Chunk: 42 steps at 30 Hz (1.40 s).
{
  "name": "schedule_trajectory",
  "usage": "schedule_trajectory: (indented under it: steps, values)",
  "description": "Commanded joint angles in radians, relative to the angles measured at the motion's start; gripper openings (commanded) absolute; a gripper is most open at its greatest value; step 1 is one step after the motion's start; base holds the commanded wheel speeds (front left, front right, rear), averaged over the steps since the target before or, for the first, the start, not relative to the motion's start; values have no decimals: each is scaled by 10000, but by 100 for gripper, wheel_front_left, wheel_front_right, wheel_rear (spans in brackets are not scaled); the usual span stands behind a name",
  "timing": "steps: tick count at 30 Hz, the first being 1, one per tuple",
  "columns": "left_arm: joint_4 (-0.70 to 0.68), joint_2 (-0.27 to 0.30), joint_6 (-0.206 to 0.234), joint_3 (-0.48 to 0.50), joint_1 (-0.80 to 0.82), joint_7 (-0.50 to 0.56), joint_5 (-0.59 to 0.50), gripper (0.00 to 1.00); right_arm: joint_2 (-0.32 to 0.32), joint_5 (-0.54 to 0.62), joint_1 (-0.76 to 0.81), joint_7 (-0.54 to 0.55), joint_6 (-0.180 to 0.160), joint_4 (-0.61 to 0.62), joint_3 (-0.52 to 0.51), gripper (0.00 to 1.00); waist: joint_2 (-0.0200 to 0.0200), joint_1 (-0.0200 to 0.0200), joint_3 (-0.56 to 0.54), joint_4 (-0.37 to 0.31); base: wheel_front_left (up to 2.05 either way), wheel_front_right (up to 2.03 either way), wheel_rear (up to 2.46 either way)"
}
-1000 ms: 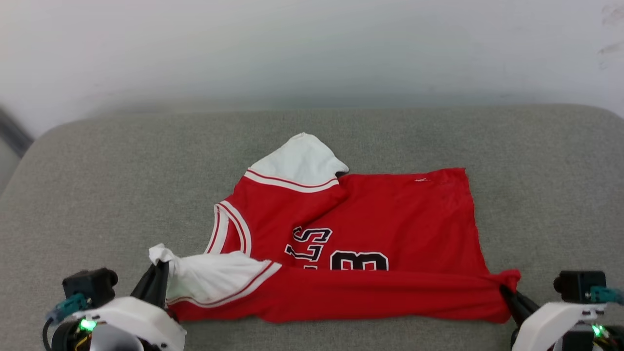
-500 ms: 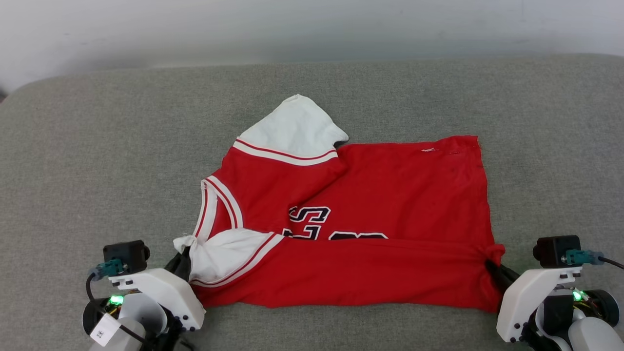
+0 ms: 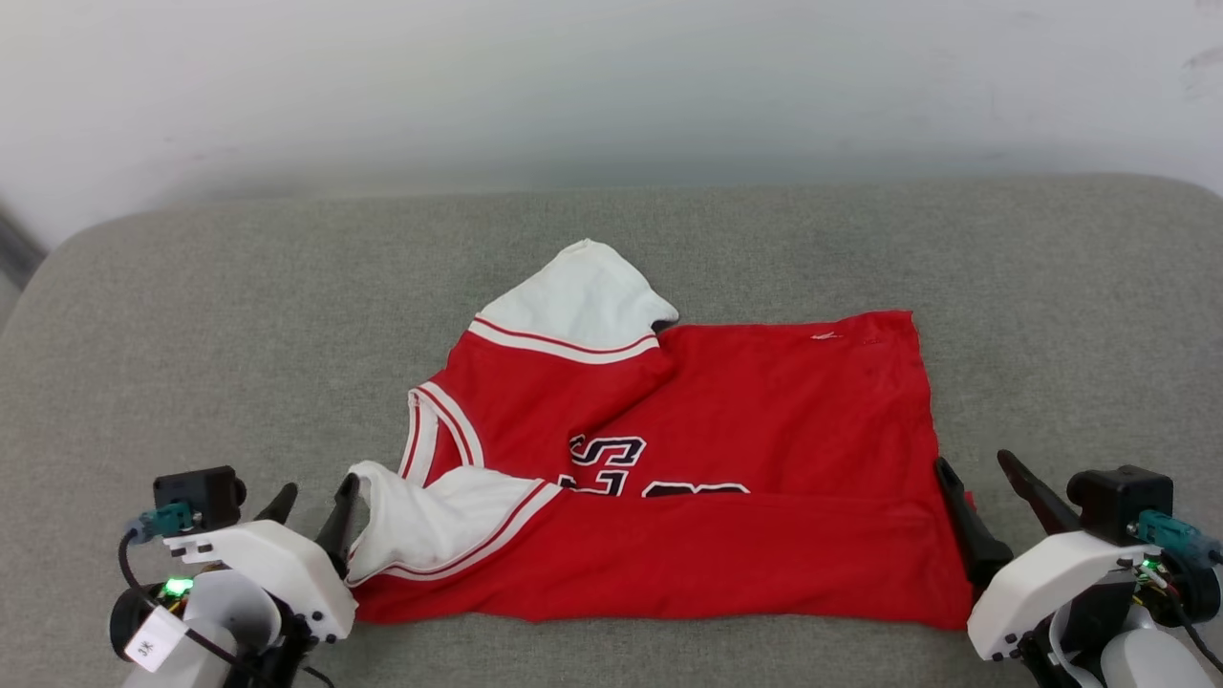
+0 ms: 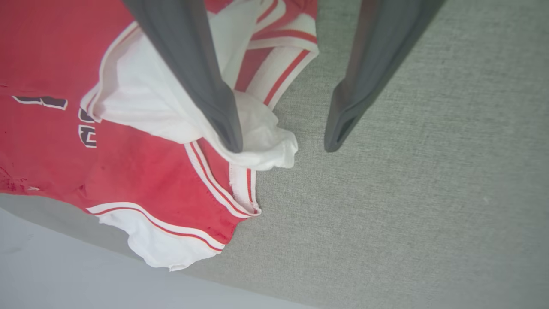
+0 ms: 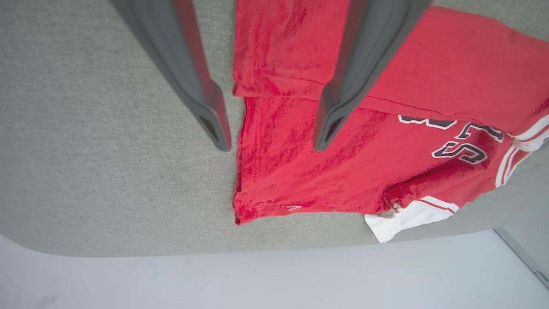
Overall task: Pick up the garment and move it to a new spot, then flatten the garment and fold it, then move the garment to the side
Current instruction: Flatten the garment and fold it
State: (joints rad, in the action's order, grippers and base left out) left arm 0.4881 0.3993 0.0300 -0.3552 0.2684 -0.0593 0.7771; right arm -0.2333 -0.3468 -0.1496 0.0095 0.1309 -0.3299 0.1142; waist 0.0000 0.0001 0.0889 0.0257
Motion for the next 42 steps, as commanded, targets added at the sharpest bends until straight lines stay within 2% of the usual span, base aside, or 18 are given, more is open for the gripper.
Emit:
schedule_trajectory:
  steps: [1, 5, 9, 14, 19, 25, 26, 27, 28, 29, 37, 40, 42]
  values:
    - [-204, 244, 76, 23, -148, 240, 5, 100, 120, 103, 209, -210, -4, 240, -70, 100, 0, -1, -304, -85, 0, 0, 0]
    - [-984, 1015, 137, -91, -369, 1775, 243, 100, 332, 398, 592, -307, -4, 813, -224, 100, 0, -1, -616, -241, 0, 0, 0]
    - [-1943, 1909, -7, -296, -617, 4028, 824, 100, 560, 577, 925, -127, -4, 1411, -329, 100, 0, -1, -681, -463, 0, 0, 0]
    - [-2968, 2703, 468, -360, -979, 6239, 1505, 100, 818, 655, 1064, 65, -4, 2022, -385, 100, 0, -1, -374, -827, 0, 0, 0]
    - [-3427, 2895, 920, -274, -1256, 7042, 1905, 100, 1029, 660, 910, 98, -4, 2285, -414, 100, 0, -1, 207, -1161, 0, 0, 0]
    - [-3203, 2662, 1068, -409, -1295, 7486, 2229, 100, 1073, 514, 683, 88, -4, 2279, -524, 100, 0, -1, 751, -1371, 0, 0, 0]
    - [-3140, 2579, 1073, -459, -1289, 7581, 2286, 97, 1055, 515, 651, 102, -4, 2286, -561, 100, 0, -1, 811, -1389, 0, 0, 0]
    - [-3088, 2492, 1072, -523, -1294, 7653, 2327, 53, 1037, 497, 619, 135, -4, 2295, -594, 100, 0, -1, 840, -1399, 0, 0, 0]
    - [-3043, 2400, 1055, -575, -1294, 7717, 2390, 35, 1025, 461, 594, 158, -4, 2311, -629, 100, 0, -1, 866, -1404, 0, 0, 0]
    - [-3013, 2317, 1027, -589, -1276, 7700, 2433, 0, 1003, 447, 577, 177, -4, 2337, -657, 100, 0, -1, 886, -1401, 0, 0, 0]
    - [-2888, 2164, 761, -543, -1129, 7208, 2315, 0, 685, -168, 465, 1067, -4, 2319, -748, 100, 0, -1, 742, -1238, 0, 0, 0]
    - [-2967, 2245, 670, -462, -1062, 6924, 2197, 0, 385, -457, 367, 1955, -4, 2176, -718, 100, 0, -1, 581, -1158, 0, 0, 0]
    - [-3114, 2326, 654, -397, -1038, 6699, 2090, 0, 172, -690, 320, 2961, -4, 2003, -625, 100, 0, -1, 486, -1099, 0, 0, 0]
